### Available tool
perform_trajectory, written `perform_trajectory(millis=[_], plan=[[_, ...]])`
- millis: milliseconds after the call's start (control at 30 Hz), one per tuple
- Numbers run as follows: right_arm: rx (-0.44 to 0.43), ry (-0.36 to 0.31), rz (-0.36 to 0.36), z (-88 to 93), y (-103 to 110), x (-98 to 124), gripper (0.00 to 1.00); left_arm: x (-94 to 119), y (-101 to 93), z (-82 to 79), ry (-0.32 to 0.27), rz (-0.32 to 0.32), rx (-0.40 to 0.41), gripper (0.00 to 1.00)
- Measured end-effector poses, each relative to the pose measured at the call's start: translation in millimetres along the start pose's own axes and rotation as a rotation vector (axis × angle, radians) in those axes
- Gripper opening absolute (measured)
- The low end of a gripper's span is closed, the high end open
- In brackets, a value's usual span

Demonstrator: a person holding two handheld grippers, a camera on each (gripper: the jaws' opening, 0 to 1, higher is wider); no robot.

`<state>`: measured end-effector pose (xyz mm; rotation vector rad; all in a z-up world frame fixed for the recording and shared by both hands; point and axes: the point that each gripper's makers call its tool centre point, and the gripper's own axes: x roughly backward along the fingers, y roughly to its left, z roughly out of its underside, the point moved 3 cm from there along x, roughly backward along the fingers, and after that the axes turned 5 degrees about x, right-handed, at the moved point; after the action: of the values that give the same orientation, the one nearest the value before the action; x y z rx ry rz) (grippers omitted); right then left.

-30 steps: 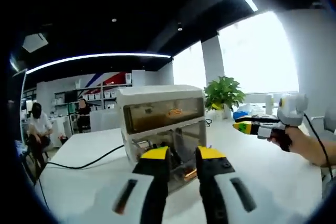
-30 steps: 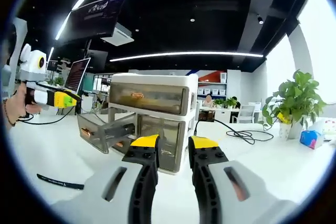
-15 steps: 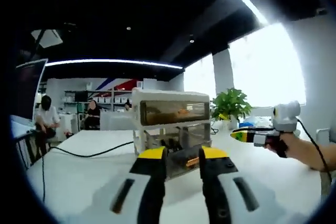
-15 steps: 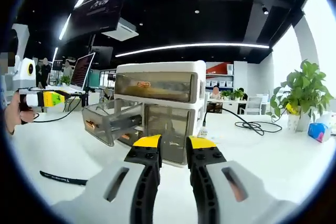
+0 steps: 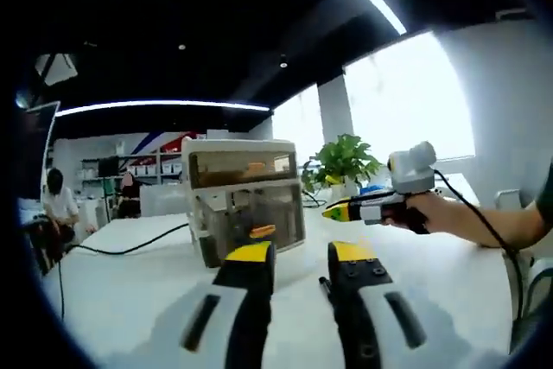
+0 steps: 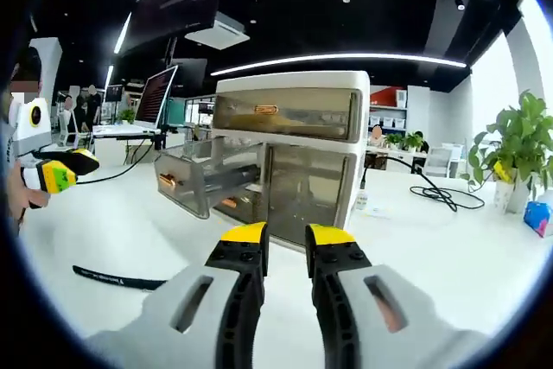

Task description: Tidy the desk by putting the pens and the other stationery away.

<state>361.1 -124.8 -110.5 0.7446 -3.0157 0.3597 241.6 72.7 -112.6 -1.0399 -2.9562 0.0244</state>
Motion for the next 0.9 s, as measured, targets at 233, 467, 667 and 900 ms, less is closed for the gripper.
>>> perform_trajectory(millis=[233, 467, 667, 900], plan=[[0.0, -0.011, -0.014, -3.9, 2.7, 0.5, 0.21, 16.6, -8.5, 25.0, 0.065, 0.008, 0.085, 0.25], [0.005, -0.004, -0.01, -2.8, 1.7, 0.6, 0.21, 12.2, -30.4, 48.5, 0.189, 0.087, 0.101, 0.25], [0.007, -0.006, -0.001, -4.0, -1.0, 1.9, 0.21, 6.2, -34.2, 59.3, 0.228, 0.079, 0.097, 0.25], [0.023, -0.013, 0.029, -9.6, -4.1, 6.6, 0.21, 2.7, -31.5, 66.2, 0.269, 0.037, 0.079, 0.25]])
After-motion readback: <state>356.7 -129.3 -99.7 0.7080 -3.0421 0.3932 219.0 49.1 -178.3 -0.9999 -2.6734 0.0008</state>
